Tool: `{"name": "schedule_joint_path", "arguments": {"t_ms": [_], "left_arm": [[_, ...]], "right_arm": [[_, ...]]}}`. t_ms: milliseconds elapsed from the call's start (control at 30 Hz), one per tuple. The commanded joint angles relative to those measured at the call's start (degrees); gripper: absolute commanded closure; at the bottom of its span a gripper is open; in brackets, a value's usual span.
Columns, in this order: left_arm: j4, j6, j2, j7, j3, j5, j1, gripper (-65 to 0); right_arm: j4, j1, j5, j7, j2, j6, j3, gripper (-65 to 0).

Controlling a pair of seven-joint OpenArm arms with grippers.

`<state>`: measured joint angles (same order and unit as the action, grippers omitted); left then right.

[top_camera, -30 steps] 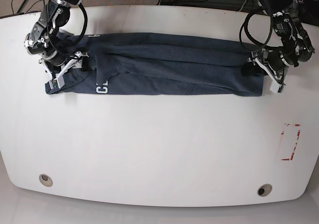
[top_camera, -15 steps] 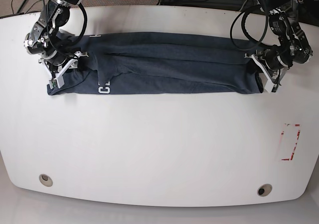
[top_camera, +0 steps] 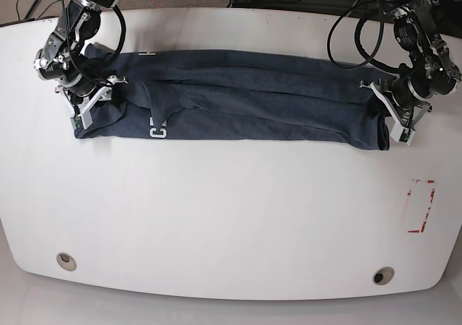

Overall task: Layout the t-shirt on the table in an organized manner, then fold the t-shirt properly
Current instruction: 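Carry the held strip end with the left gripper toward the right gripper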

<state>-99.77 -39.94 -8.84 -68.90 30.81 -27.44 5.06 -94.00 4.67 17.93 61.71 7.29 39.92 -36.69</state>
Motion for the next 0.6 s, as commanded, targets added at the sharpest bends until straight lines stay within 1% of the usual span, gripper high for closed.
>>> {"name": "schedule_joint_path", "arguments": {"t_ms": [0, 200, 333, 567], "left_arm": [[-2.4, -0.1, -1.7, 1.1, 0.3, -0.5, 0.3, 0.0], [-4.5, -0.1, -1.7, 1.0, 0.3, -0.5, 0.7, 0.0], [-6.5, -0.1, -1.6, 1.0, 0.0, -0.6, 1.9, 0.0], [-10.1, -0.1, -1.8, 1.0, -2.7, -0.6, 2.2, 0.0]], "right_arm": [[-0.8, -0.7, 0.2, -0.9, 0.8, 0.1, -0.1, -23.8], [-0.5, -0.4, 0.2, -2.9, 0.3, 0.1, 0.1, -23.8], [2.4, -0.4, 0.2, -4.4, -0.4, 0.1, 0.2, -23.8], [5.9, -0.2, 0.1, -6.0, -0.3, 0.1, 0.2, -23.8]]}}
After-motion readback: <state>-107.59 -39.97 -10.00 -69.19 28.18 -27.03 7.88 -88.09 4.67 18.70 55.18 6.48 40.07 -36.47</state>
